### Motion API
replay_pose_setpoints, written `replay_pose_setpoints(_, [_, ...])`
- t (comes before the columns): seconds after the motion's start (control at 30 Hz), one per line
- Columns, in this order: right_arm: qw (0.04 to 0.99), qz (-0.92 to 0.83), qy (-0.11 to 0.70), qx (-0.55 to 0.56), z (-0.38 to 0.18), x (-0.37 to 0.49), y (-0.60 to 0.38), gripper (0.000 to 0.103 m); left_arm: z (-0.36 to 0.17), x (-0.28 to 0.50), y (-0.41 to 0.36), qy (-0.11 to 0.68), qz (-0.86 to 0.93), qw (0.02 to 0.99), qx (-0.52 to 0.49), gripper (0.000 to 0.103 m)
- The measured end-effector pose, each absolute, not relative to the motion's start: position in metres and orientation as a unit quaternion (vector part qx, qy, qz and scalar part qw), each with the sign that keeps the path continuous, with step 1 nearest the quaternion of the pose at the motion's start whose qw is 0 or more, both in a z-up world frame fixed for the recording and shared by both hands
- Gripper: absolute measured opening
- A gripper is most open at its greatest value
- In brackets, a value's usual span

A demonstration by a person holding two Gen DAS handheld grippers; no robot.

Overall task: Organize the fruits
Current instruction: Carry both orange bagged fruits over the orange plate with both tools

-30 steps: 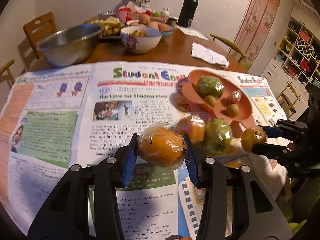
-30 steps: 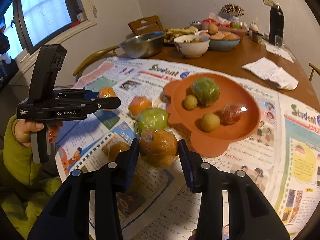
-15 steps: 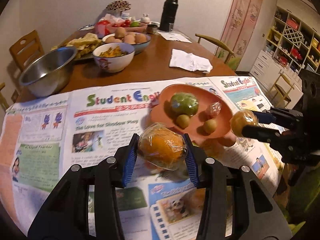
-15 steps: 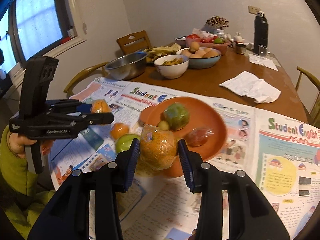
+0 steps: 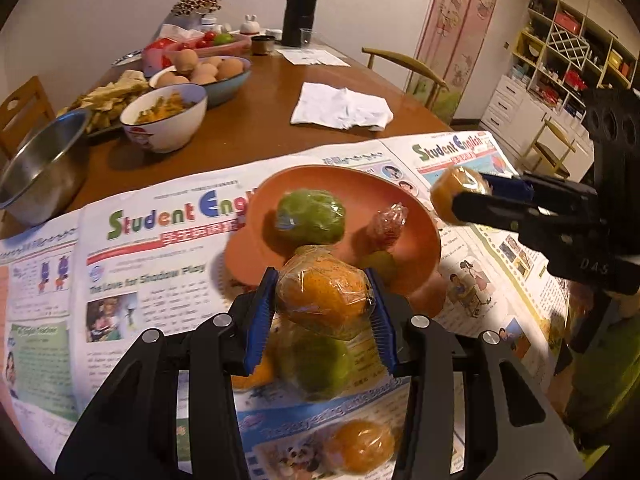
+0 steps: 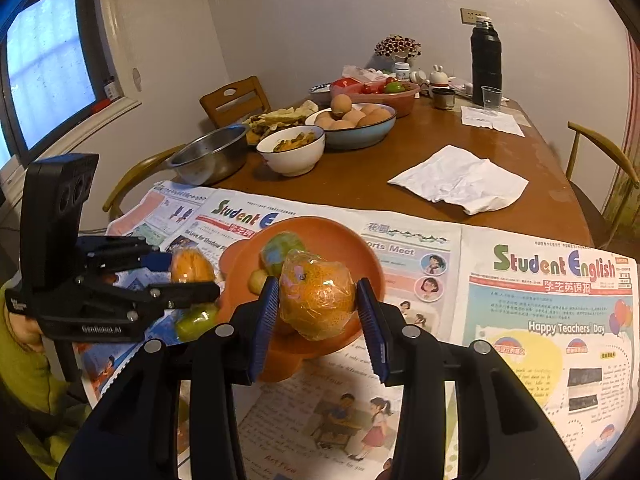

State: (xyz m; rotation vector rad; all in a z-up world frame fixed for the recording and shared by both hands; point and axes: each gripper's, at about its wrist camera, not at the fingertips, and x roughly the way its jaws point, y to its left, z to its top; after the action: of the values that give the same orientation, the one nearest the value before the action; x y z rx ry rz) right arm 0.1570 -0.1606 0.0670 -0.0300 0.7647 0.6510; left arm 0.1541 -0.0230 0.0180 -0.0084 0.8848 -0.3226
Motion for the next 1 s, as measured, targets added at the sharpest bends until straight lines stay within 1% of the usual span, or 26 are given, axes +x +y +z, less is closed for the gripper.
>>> replay_pose_setpoints(0.5, [0.866,0.314,0.388,-0.031,0.052,0.194,-0.144,0.039,0.011,0.17,-0.042,0.439,-0.167,0.883,0.007,0.036])
replay_pose_setpoints(1.0, [0.85,0.328,0.41,-0.042,0.04,0.215,-0.125,0.039,0.004,0.177,-0.043,0.448,-0.168,0.878,-0.003,0.036])
